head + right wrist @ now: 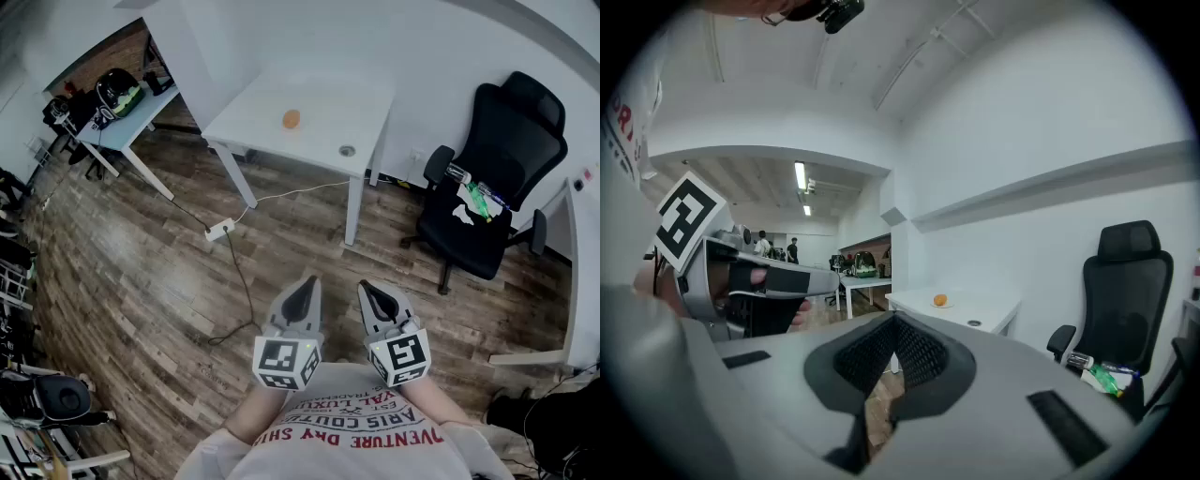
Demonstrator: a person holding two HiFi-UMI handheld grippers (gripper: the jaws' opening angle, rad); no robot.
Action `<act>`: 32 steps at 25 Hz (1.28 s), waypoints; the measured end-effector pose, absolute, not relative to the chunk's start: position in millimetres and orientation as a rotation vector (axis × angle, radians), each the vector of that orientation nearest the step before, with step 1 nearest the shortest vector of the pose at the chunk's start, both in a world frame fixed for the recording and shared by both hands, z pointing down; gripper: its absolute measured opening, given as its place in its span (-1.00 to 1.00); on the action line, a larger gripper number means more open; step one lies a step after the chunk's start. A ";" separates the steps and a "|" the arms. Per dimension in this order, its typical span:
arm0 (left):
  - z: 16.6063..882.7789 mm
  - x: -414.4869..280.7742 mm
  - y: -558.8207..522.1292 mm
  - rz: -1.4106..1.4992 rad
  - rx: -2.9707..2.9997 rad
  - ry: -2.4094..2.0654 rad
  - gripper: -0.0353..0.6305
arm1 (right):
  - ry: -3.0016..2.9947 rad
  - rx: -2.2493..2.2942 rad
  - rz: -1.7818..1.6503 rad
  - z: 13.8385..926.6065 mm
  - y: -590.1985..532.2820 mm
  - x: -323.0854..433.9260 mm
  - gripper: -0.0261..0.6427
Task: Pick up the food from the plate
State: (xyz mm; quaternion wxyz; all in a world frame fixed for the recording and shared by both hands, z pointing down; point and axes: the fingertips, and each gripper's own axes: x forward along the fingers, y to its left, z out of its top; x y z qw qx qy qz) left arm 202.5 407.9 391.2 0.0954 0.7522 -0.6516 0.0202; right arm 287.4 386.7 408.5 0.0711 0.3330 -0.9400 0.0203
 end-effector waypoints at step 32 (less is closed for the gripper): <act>411.0 143.7 368.2 0.084 2.160 -1.987 -0.87 | -2.792 1.087 0.199 431.0 327.7 252.8 -0.89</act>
